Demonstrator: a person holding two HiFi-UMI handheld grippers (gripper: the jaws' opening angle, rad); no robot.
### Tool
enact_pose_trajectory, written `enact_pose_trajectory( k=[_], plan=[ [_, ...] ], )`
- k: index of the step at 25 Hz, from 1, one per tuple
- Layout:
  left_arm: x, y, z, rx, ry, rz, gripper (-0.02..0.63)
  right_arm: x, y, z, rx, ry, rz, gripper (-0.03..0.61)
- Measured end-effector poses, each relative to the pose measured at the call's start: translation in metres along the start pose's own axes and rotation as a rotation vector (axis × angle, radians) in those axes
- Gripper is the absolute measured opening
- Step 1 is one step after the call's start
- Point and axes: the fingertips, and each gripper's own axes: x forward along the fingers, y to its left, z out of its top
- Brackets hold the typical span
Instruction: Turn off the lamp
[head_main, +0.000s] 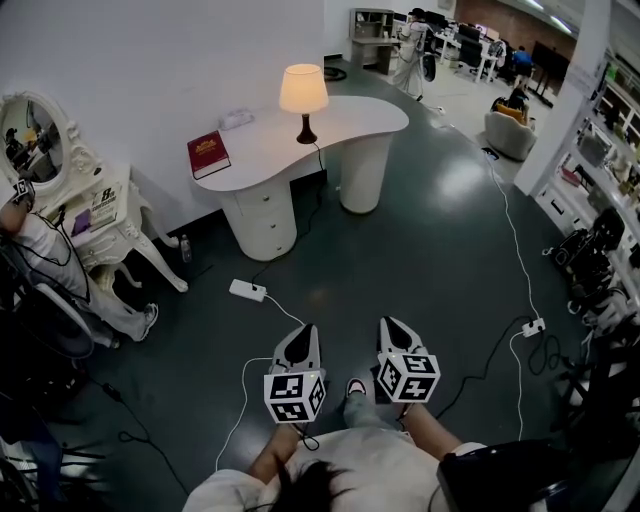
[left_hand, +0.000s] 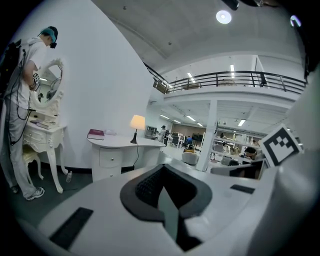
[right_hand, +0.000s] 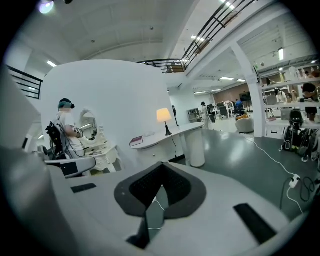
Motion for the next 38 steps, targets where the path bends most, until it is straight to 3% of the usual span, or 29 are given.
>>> enact_pose_trajectory(
  k=[7, 19, 38],
  plan=[
    [0.067, -0.004, 0.024, -0.006, -0.019, 0.036, 0.008, 0.054, -0.035, 0.039, -0.026, 0.013, 0.036, -0.002],
    [0.151, -0.018, 0.037, 0.028, 0.005, 0.073, 0.008, 0.118, -0.088, 0.071, 0.031, 0.047, 0.094, -0.002],
    [0.209, 0.012, 0.047, 0.033, 0.015, 0.194, 0.008, 0.165, -0.144, 0.093, 0.021, 0.086, 0.101, -0.002]
  ],
)
